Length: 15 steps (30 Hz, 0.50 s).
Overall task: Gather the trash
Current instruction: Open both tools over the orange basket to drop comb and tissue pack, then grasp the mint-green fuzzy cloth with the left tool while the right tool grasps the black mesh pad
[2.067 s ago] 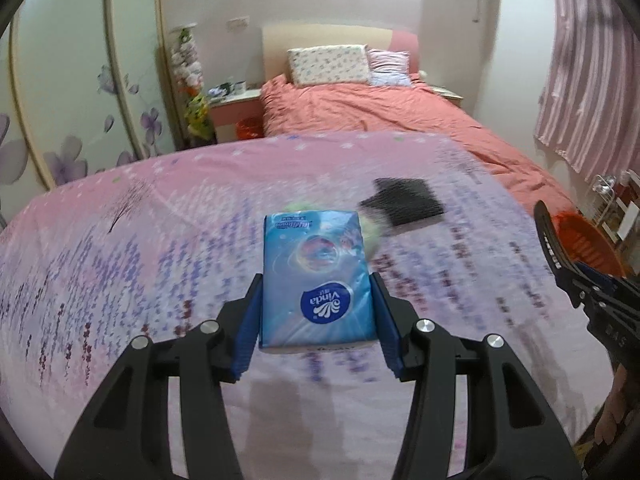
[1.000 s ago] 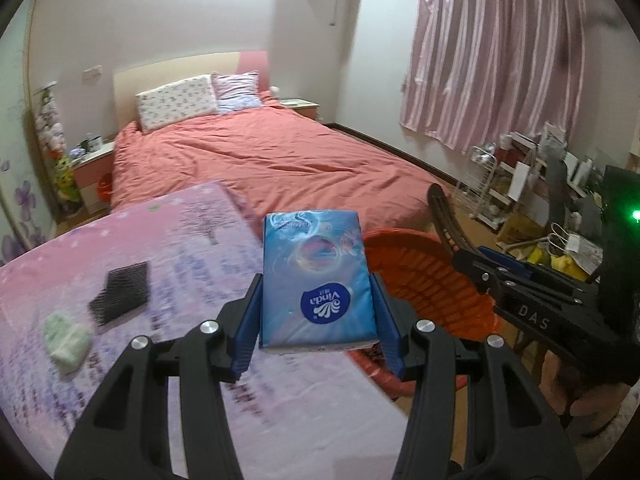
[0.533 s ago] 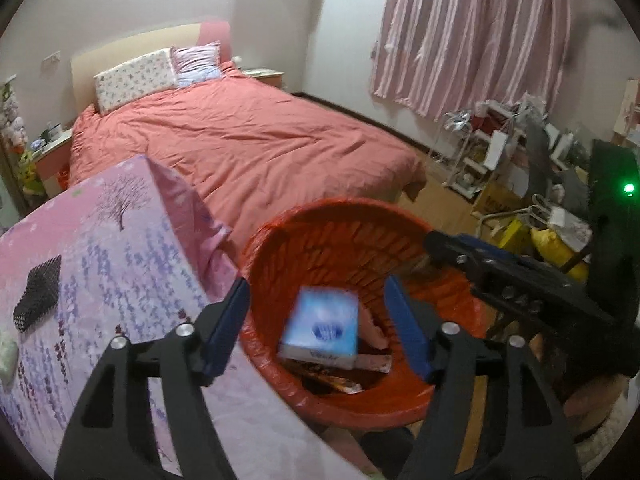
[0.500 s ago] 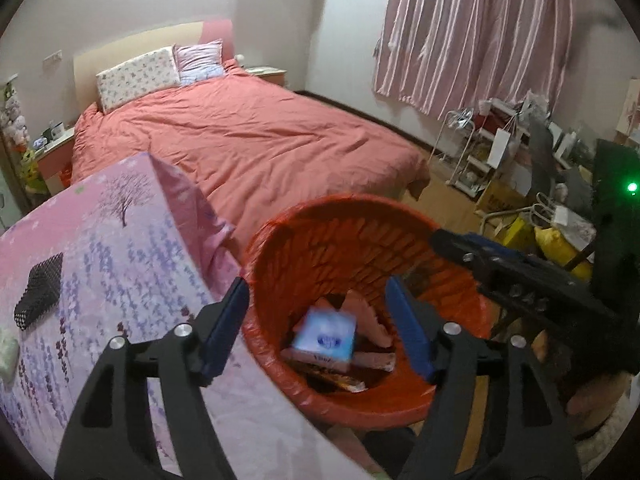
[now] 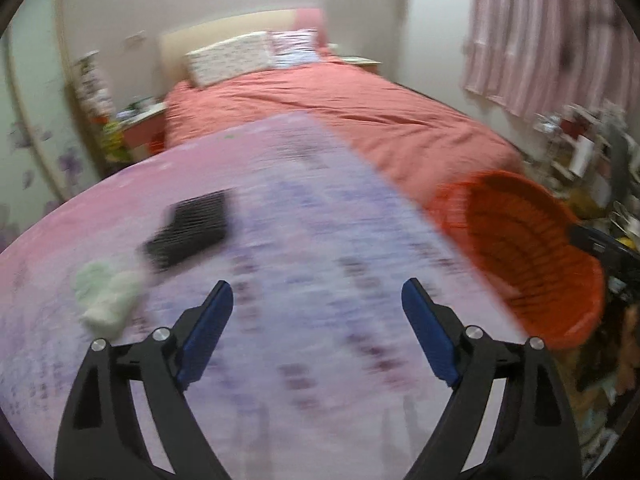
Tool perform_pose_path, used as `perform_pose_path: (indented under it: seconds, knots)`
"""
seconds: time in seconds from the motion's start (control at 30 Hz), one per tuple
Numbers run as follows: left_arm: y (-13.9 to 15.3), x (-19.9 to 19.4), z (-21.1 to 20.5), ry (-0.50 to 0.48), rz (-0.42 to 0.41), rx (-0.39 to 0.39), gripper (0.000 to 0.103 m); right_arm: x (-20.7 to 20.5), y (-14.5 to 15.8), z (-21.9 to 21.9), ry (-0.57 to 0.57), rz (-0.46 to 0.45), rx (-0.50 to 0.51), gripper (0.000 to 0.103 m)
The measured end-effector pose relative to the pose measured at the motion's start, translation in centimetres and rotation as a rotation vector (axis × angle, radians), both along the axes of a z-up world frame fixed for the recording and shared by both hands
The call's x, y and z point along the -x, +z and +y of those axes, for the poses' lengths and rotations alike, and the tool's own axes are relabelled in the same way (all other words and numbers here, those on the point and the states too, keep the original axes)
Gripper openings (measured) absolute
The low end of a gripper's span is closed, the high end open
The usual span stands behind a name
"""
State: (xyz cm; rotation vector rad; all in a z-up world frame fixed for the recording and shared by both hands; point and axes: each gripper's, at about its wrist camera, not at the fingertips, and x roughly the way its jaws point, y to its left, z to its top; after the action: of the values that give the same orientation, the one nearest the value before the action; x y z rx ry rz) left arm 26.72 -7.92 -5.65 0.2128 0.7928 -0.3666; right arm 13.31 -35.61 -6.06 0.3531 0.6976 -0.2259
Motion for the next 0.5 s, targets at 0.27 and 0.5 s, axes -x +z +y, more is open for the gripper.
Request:
perform_pose_path:
  seconds: [0.27,0.5]
  knots:
    - [-1.3,-5.0,12.3,0.295,0.027,-0.027,0.093,-0.9,-0.3,4.8,0.092,0.037,0.014,0.068]
    - [-3.0,-7.9,14.5,0.344,0.087,-0.041,0.093,-2.1,-0.5,7.5,0.141,0.065,0.026,0.068]
